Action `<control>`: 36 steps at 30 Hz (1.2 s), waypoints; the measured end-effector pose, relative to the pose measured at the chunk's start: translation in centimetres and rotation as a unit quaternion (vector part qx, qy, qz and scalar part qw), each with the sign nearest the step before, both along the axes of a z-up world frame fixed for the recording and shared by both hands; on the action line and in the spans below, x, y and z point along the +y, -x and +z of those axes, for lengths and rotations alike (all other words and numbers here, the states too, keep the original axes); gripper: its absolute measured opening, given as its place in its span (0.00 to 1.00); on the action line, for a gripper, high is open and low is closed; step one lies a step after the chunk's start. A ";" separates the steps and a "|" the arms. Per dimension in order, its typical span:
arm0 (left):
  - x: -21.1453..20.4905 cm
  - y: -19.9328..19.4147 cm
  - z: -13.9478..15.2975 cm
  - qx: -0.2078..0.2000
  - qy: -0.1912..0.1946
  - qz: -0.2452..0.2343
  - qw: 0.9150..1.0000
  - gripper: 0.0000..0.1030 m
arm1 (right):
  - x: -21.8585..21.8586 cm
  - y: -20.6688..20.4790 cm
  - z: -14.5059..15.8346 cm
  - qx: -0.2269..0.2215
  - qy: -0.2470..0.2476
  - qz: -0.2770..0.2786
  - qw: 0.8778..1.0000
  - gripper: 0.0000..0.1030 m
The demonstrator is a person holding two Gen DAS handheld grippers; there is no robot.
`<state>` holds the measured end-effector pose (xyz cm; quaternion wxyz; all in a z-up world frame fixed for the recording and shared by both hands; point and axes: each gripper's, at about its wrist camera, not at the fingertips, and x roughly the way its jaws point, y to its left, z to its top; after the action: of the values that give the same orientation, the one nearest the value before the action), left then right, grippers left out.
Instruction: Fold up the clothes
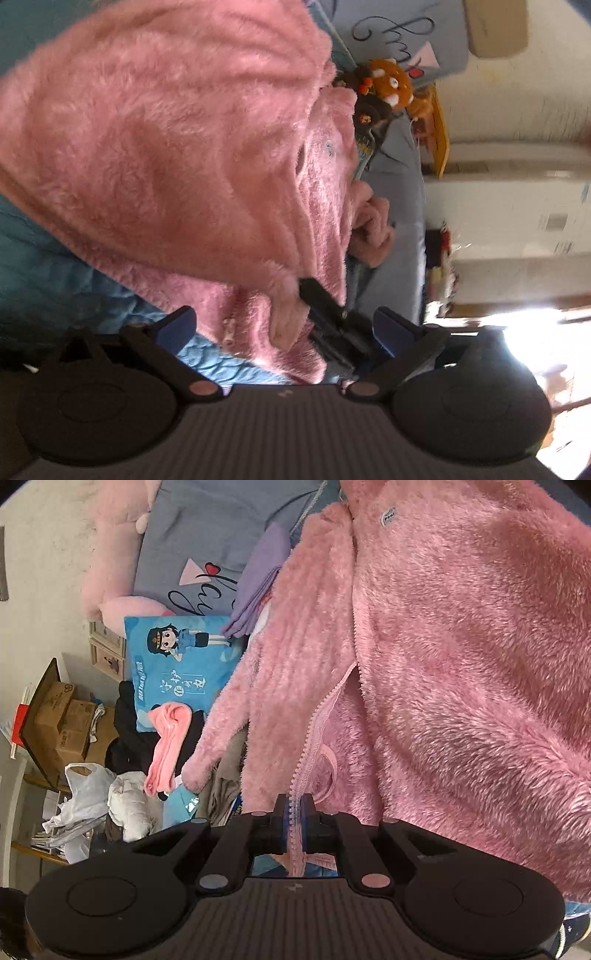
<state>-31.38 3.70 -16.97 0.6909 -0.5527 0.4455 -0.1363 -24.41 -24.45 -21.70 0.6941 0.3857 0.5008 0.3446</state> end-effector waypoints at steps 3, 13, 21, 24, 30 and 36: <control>-0.4 -0.8 -1.2 -0.011 0.086 0.004 0.996 1.00 | -0.1 0.1 -0.2 0.001 0.002 -0.003 1.000 0.08; -2.6 -1.7 -2.7 0.007 0.101 0.001 0.995 0.99 | -0.2 0.4 -1.2 0.024 -0.014 -0.025 0.999 0.09; -3.6 -1.5 -2.5 0.009 0.076 0.012 0.997 0.82 | -0.8 1.2 -3.0 0.105 -0.097 -0.071 0.987 0.09; -3.8 -1.7 -2.8 0.009 0.080 0.022 0.997 0.69 | -0.5 1.5 -2.5 0.084 -0.064 -0.061 0.993 0.09; -3.4 -1.3 -3.5 0.029 0.060 0.031 0.997 0.26 | -0.8 2.3 -1.4 0.041 0.002 -0.052 0.998 0.13; -4.0 -1.5 -3.2 0.043 -0.006 0.020 0.999 0.11 | -3.5 5.1 -0.5 0.021 0.056 -0.066 0.996 0.32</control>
<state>-29.88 -0.34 -20.20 0.6769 -0.5626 0.4649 -0.0959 -29.55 -27.93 -22.19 0.7249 0.3855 0.5077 0.2610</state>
